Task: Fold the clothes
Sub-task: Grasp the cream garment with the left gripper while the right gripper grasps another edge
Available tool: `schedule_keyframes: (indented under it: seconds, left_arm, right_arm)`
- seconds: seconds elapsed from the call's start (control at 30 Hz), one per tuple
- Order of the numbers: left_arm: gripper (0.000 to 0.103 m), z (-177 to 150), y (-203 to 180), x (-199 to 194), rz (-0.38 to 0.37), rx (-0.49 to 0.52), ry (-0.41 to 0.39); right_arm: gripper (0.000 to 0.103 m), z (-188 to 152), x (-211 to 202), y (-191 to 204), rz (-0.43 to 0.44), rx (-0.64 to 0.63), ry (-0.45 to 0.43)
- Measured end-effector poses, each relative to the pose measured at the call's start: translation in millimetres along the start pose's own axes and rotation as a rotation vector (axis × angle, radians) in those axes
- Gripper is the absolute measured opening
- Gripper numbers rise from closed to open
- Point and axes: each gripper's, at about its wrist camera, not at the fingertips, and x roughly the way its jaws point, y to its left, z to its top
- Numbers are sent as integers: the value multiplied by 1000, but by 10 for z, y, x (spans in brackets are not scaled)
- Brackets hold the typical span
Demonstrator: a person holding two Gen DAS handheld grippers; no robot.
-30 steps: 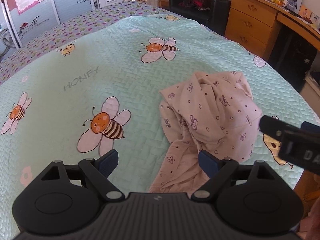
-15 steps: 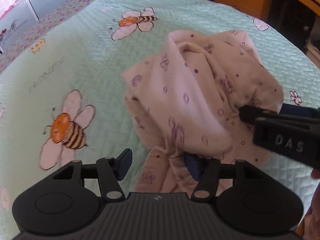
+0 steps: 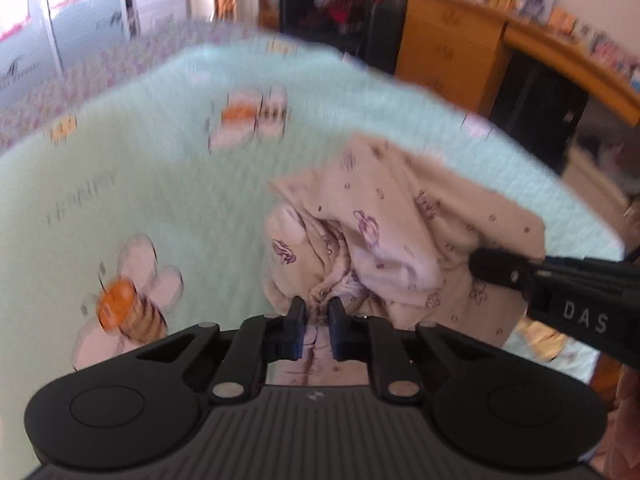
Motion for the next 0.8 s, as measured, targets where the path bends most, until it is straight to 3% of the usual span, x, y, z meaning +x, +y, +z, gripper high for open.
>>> schedule_keyframes:
  seconds: [0.27,0.33,0.4,0.5,0.57,0.7,0.8]
  left_arm:
    - [21,372,-91,-886,-77,16,-151]
    - [41,375,-89,-1068,-62,18,-190]
    - [53,348,-49,-1223,-63,-1,-213]
    - [63,255,13,-1410,-78,-20,-237]
    - [72,151,54,-1490,-80,-26,-236]
    - [73,-75,135,-1387,-62,-28,-164]
    - [73,-265,117,-1178,-58,-4,-71]
  right_arm:
    - [19,668,-1221,308,65,-50,-275]
    - [19,808,-1555,402,74,-84,-341]
    - [19,878,-1843,489,79,-118,-396]
    - [18,887,-2134,599,100,-164,-432]
    - [28,838,-2173,639,107,-194,-411]
    - [70,659,-2190,568,46,-216,-397]
    - [73,439,-2101,376,-4,-176,-351]
